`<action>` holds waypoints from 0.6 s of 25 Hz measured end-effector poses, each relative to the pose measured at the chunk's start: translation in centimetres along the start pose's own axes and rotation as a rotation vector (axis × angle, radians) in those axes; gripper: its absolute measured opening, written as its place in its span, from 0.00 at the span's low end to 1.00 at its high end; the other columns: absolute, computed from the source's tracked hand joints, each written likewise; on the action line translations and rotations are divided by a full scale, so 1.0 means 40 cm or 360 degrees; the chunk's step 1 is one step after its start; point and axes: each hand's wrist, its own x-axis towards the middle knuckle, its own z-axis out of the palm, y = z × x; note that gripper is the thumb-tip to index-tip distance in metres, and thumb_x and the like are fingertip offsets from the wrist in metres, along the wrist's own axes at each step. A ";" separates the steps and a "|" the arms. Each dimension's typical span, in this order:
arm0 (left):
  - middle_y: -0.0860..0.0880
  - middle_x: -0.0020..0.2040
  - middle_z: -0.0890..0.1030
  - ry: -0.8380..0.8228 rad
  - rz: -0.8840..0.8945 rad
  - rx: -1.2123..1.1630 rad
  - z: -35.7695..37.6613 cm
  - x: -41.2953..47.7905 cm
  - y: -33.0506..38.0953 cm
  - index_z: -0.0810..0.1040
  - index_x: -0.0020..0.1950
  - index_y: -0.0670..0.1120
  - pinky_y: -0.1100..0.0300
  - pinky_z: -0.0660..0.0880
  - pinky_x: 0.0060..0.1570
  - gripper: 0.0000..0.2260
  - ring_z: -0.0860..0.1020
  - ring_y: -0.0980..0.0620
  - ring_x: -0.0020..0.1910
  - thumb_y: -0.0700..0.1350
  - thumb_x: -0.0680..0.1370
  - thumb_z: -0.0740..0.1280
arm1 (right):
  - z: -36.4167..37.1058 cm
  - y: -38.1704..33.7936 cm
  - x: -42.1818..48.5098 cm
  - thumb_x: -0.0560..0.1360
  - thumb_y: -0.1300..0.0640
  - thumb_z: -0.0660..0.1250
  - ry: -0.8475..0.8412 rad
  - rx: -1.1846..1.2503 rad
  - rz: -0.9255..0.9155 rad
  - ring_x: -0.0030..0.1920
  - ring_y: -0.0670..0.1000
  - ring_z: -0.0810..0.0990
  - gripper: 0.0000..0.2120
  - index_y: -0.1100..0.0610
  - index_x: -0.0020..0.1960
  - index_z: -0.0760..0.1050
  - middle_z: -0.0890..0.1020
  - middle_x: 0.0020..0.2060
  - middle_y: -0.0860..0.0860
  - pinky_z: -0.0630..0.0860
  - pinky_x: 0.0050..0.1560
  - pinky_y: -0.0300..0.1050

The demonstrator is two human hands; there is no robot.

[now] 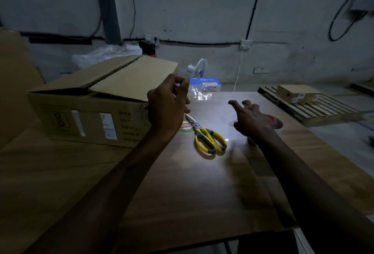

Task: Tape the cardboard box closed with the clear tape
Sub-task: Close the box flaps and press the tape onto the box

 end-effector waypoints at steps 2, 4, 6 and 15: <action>0.51 0.27 0.77 0.0047 -0.0013 -0.0036 -0.033 -0.003 -0.001 0.78 0.45 0.44 0.66 0.71 0.21 0.06 0.77 0.54 0.21 0.44 0.80 0.65 | -0.023 -0.026 -0.005 0.74 0.53 0.68 -0.0038 0.0042 0.0014 0.66 0.63 0.66 0.33 0.45 0.73 0.55 0.65 0.69 0.59 0.73 0.55 0.61; 0.50 0.28 0.77 0.0108 -0.0031 -0.0082 -0.071 -0.006 -0.007 0.77 0.45 0.46 0.64 0.71 0.22 0.06 0.77 0.54 0.22 0.45 0.80 0.65 | -0.056 -0.075 -0.016 0.74 0.53 0.67 0.0073 0.0282 -0.0082 0.64 0.61 0.69 0.28 0.46 0.70 0.61 0.69 0.67 0.57 0.73 0.57 0.60; 0.49 0.28 0.77 0.0198 -0.0084 -0.0105 -0.111 -0.013 -0.014 0.77 0.44 0.46 0.62 0.71 0.22 0.06 0.77 0.53 0.22 0.45 0.80 0.65 | -0.090 -0.150 -0.036 0.75 0.55 0.67 0.0379 0.0830 -0.0311 0.58 0.56 0.76 0.17 0.50 0.63 0.71 0.77 0.60 0.56 0.75 0.54 0.48; 0.46 0.29 0.77 0.0382 -0.0284 -0.0101 -0.220 -0.059 -0.081 0.76 0.46 0.42 0.62 0.73 0.23 0.06 0.76 0.51 0.23 0.43 0.81 0.64 | -0.108 -0.427 -0.072 0.67 0.53 0.74 0.0356 0.2218 -0.0843 0.40 0.45 0.79 0.09 0.51 0.42 0.75 0.80 0.38 0.49 0.75 0.42 0.38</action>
